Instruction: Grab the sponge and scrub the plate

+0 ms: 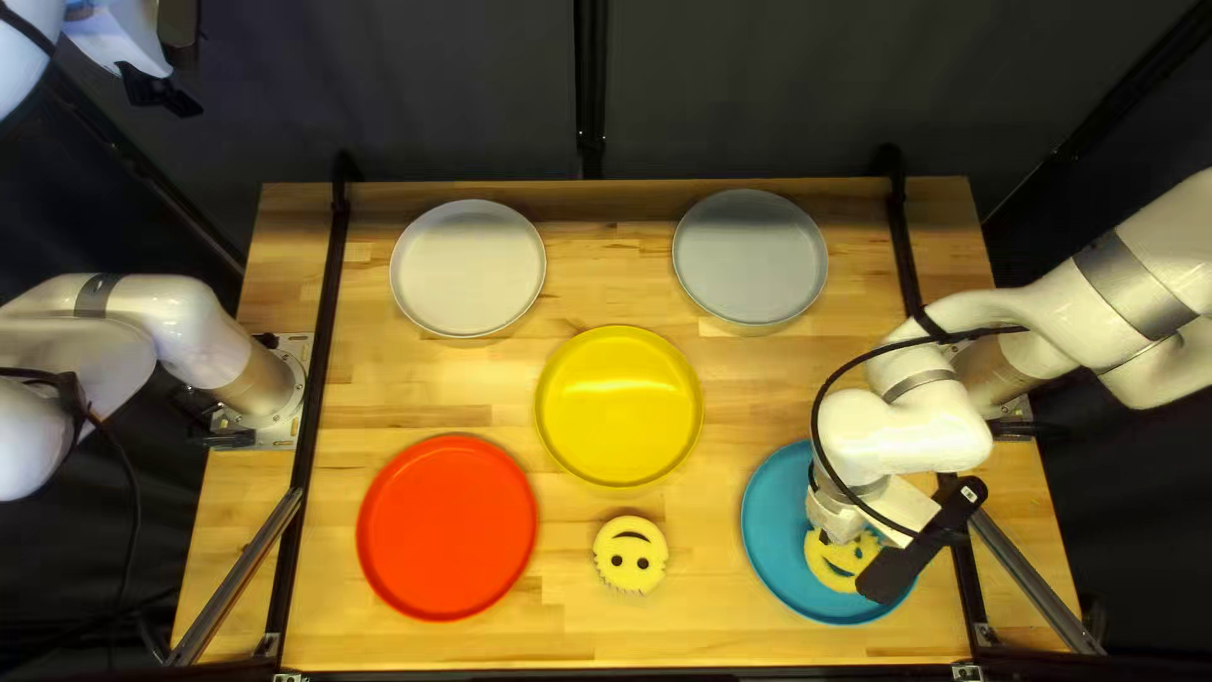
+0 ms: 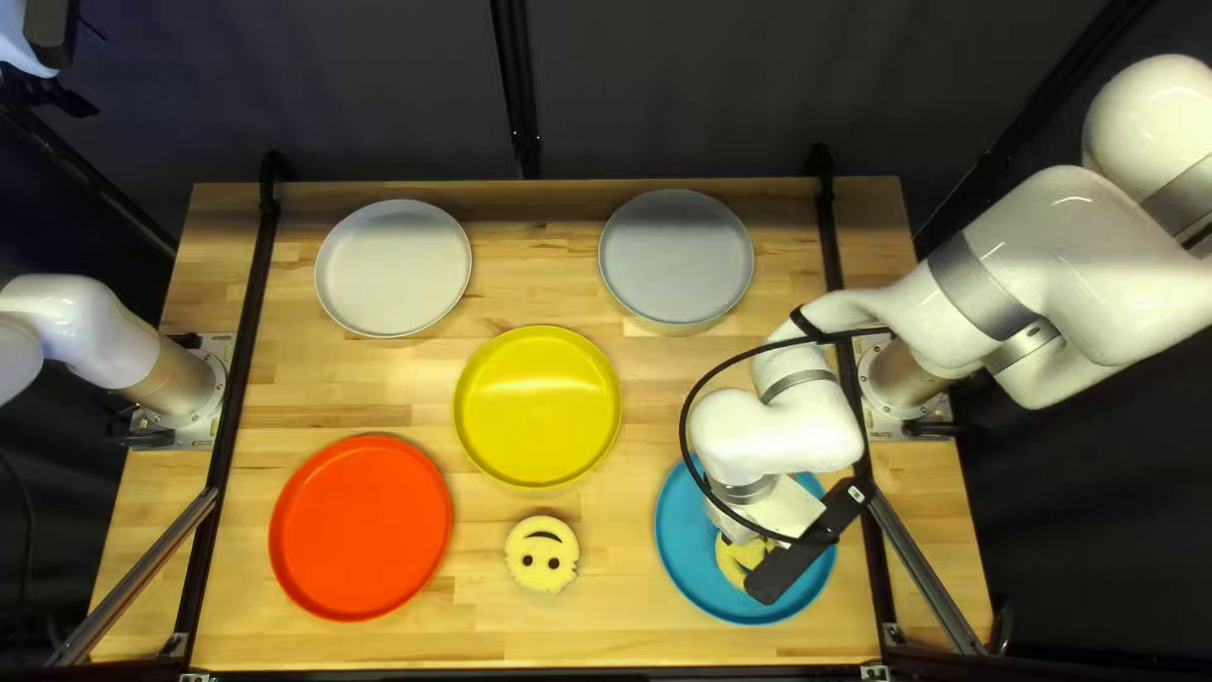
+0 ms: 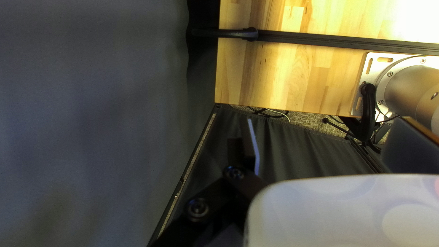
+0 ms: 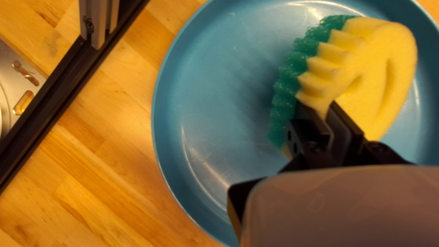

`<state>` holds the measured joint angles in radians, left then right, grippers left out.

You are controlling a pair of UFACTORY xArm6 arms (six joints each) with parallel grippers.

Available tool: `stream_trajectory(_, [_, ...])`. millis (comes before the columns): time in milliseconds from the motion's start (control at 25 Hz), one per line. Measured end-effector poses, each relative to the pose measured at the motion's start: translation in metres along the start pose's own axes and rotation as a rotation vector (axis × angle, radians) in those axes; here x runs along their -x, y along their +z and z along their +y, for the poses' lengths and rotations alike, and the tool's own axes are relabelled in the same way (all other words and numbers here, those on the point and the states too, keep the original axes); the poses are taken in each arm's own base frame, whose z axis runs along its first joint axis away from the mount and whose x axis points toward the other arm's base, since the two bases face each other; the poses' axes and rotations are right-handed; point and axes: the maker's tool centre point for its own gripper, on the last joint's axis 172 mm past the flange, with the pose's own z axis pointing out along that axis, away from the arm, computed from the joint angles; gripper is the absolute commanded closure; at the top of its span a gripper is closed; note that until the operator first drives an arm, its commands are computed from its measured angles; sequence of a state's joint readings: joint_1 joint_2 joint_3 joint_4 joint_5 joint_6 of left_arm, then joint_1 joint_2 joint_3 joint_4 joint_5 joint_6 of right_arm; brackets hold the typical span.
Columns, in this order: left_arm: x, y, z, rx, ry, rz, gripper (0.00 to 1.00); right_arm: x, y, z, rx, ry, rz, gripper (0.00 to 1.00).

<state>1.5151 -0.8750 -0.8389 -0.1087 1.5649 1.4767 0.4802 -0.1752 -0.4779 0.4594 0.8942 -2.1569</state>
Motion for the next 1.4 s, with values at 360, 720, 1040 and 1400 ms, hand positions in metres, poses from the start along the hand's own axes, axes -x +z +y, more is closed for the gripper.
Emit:
stream_trajectory(360, [0.0,0.0,0.0,0.0,0.0,0.0,0.0,0.021,-0.016,-0.038,0.002,-0.004,0.001,1.0])
stream_trajectory(720, [0.0,0.0,0.0,0.0,0.0,0.0,0.0,0.033,-0.022,-0.053,-0.014,-0.014,0.002,1.0])
stream_trajectory(1040, [0.0,0.0,0.0,0.0,0.0,0.0,0.0,0.034,-0.017,-0.04,0.011,-0.012,0.017,1.0])
stream_trajectory(1400, [0.0,0.0,0.0,0.0,0.0,0.0,0.0,0.049,-0.023,-0.028,0.098,0.059,0.06,1.0])
